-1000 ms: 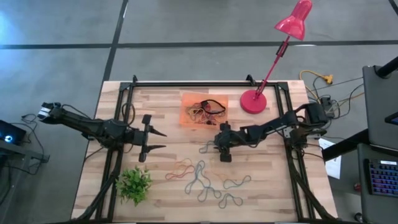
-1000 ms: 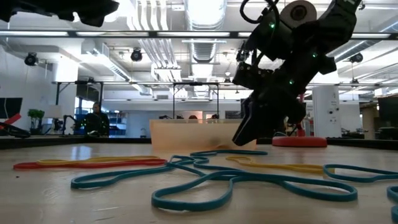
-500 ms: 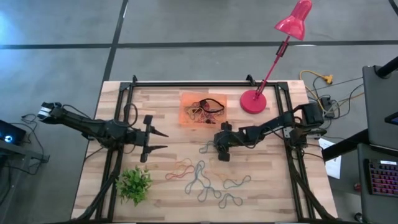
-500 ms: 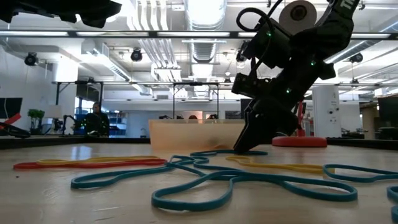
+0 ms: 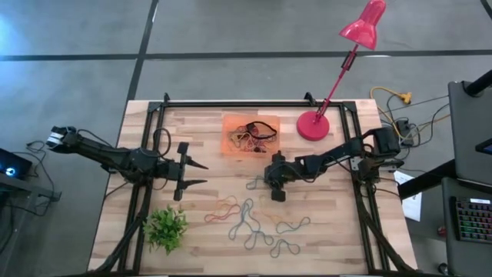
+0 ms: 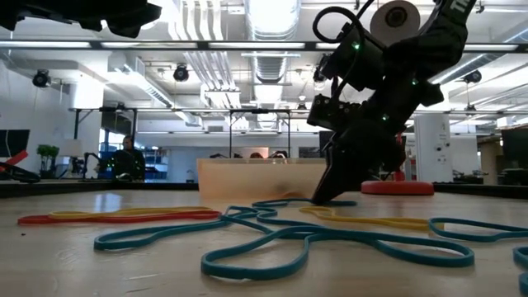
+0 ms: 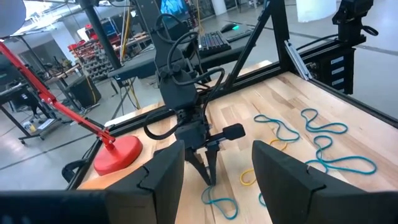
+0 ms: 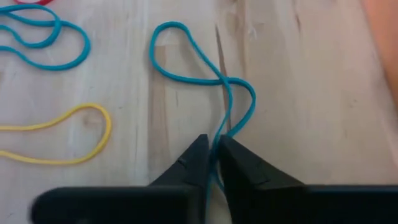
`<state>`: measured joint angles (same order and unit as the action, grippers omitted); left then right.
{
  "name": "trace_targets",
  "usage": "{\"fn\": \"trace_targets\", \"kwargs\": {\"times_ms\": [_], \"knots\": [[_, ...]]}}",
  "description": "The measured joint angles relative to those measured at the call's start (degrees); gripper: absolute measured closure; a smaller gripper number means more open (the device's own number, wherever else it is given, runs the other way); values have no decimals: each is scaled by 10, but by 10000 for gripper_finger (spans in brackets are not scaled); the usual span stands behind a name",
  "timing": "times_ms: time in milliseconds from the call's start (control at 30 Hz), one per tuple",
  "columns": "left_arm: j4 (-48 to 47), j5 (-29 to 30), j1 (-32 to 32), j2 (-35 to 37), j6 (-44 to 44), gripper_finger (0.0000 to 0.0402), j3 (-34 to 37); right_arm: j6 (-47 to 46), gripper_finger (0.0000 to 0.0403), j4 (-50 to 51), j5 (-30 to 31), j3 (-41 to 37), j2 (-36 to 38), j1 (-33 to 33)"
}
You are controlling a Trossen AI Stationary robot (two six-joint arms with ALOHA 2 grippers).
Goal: Pick and place rubber bands into bin
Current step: Put the blue rubber band into the orange bin
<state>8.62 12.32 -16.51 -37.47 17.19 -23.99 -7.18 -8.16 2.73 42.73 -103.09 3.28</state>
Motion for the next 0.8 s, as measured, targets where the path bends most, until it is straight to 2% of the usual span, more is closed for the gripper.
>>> {"fn": "trace_targets", "kwargs": {"times_ms": [100,400,800], "knots": [[0,0,0,0,0,228,0,1,392,7,-7,0,0,1],[0,3,0,0,0,228,0,27,395,30,-13,-4,29,23],[-1,15,0,0,0,228,1,80,395,24,15,-3,155,34]]}}
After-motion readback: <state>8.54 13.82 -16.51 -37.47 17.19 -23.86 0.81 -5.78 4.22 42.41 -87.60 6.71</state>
